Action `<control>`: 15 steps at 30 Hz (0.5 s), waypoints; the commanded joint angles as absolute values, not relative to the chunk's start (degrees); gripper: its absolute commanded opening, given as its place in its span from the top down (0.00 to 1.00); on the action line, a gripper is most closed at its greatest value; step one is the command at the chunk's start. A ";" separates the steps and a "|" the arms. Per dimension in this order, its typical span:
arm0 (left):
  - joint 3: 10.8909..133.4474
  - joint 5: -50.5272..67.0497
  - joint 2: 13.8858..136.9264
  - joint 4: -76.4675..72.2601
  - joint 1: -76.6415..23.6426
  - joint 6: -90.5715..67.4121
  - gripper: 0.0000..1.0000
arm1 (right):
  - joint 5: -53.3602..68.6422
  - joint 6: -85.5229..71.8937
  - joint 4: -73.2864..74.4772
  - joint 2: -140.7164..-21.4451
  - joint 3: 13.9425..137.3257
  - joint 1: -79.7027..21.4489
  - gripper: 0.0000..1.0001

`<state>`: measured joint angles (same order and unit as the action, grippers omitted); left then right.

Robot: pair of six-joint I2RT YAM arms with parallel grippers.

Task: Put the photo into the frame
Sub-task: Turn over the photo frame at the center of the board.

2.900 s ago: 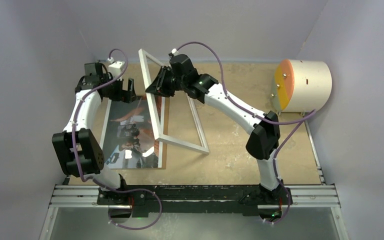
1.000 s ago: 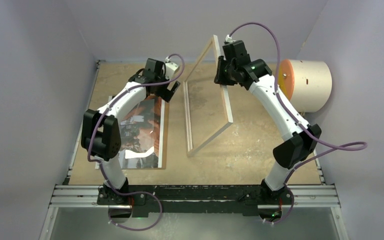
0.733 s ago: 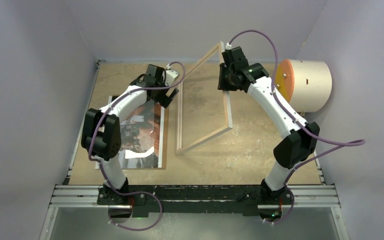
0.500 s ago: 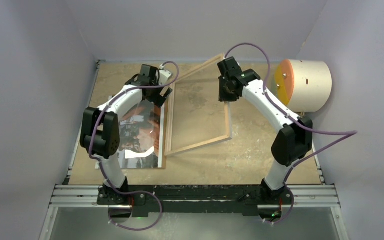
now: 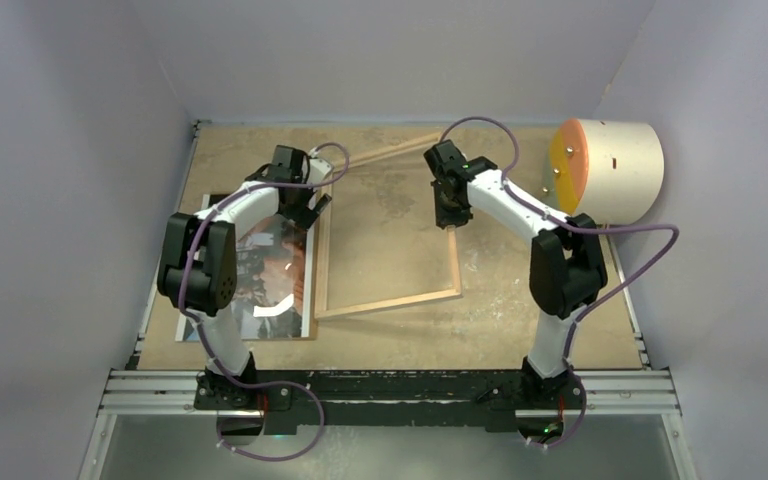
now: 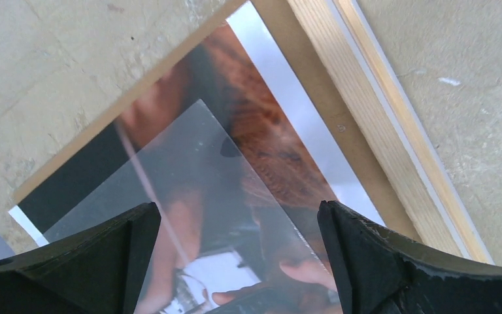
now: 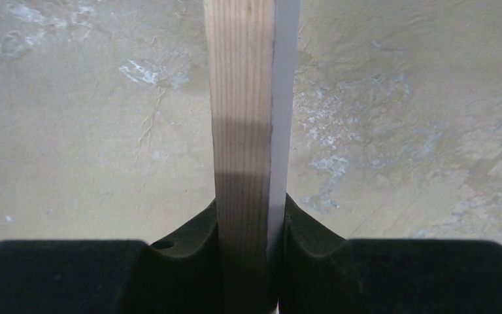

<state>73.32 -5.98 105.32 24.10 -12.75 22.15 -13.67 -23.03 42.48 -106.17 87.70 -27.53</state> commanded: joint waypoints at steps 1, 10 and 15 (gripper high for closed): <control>71.34 -7.61 105.19 20.66 -12.48 23.91 0.00 | -14.98 -25.46 39.37 -109.09 85.01 -28.14 1.00; 67.92 -8.85 106.37 17.11 -13.46 24.78 0.00 | -17.72 -24.16 30.84 -111.90 78.17 -28.15 0.98; 65.76 -9.56 105.75 15.08 -14.93 25.71 0.00 | -18.78 -24.32 29.04 -112.89 75.07 -28.13 0.99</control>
<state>68.01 -8.38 105.75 18.13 -13.52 23.90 -15.70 -24.36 32.01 -112.44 77.80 -27.77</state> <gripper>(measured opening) 0.996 0.269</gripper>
